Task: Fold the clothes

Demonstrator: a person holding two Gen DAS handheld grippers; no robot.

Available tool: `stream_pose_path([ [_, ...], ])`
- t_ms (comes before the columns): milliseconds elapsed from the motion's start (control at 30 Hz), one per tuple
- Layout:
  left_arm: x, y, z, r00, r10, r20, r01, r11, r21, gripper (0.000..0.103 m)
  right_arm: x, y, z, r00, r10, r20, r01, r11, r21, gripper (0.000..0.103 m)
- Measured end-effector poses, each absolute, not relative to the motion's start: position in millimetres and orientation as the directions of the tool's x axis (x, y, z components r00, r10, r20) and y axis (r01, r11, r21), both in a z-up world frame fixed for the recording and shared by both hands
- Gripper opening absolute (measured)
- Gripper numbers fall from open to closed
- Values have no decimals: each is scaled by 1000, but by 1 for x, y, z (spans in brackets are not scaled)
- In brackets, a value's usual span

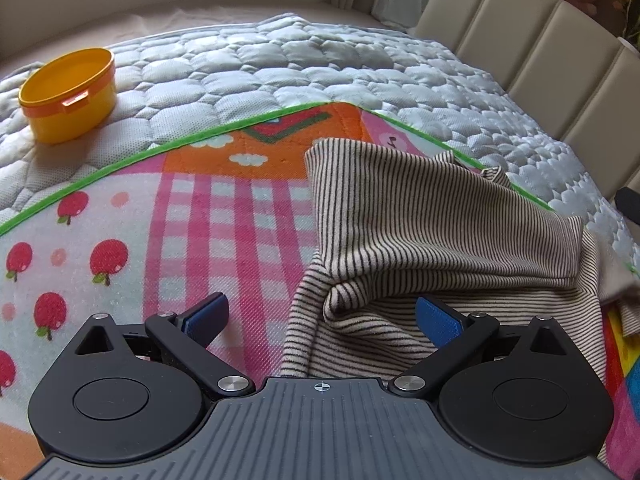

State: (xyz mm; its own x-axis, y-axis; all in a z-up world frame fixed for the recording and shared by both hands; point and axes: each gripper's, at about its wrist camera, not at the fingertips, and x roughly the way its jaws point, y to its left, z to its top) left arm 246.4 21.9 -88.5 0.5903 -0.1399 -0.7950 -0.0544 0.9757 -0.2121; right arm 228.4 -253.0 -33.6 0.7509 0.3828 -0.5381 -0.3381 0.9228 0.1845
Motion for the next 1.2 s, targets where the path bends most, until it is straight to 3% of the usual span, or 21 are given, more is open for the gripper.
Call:
stream_pose_path([
  [100, 248, 23, -89, 588, -145, -796, -57, 974, -219, 103, 220, -253, -45, 722, 358, -591, -262, 933, 245, 40],
  [200, 248, 26, -88, 588, -154, -794, -64, 970, -236, 103, 227, -302, -56, 741, 307, -597, 1, 888, 459, 50],
  [267, 248, 30, -88, 587, -161, -793, -73, 965, -250, 103, 230, -351, -67, 759, 252, -601, 198, 789, 582, 50],
  [433, 247, 30, -89, 583, -156, -797, -75, 967, -244, 103, 223, -436, -100, 748, 15, -663, 498, 648, 577, 53],
  [500, 247, 28, -89, 583, -151, -798, -72, 969, -235, 103, 226, -453, -115, 744, 9, -669, 530, 602, 598, 53],
  [600, 247, 26, -90, 582, -139, -801, -68, 973, -219, 103, 239, -460, -123, 764, 14, -645, 505, 608, 612, 53],
  [767, 247, 21, -93, 579, -117, -807, -59, 981, -185, 103, 264, -448, -118, 774, -9, -633, 414, 764, 495, 53],
  [867, 248, 18, -95, 576, -105, -811, -56, 984, -167, 103, 268, -442, -108, 790, -34, -612, 386, 803, 454, 29],
  [967, 248, 17, -95, 579, -101, -809, -54, 985, -161, 103, 267, -423, -75, 849, 0, -529, 278, 850, 447, 27],
  [1100, 250, 19, -94, 584, -107, -805, -60, 983, -174, 103, 262, -354, -38, 878, 203, -434, -6, 910, 415, 26],
  [1200, 250, 19, -93, 585, -110, -803, -57, 983, -176, 103, 252, -284, -45, 795, 369, -481, -215, 913, 346, 26],
])
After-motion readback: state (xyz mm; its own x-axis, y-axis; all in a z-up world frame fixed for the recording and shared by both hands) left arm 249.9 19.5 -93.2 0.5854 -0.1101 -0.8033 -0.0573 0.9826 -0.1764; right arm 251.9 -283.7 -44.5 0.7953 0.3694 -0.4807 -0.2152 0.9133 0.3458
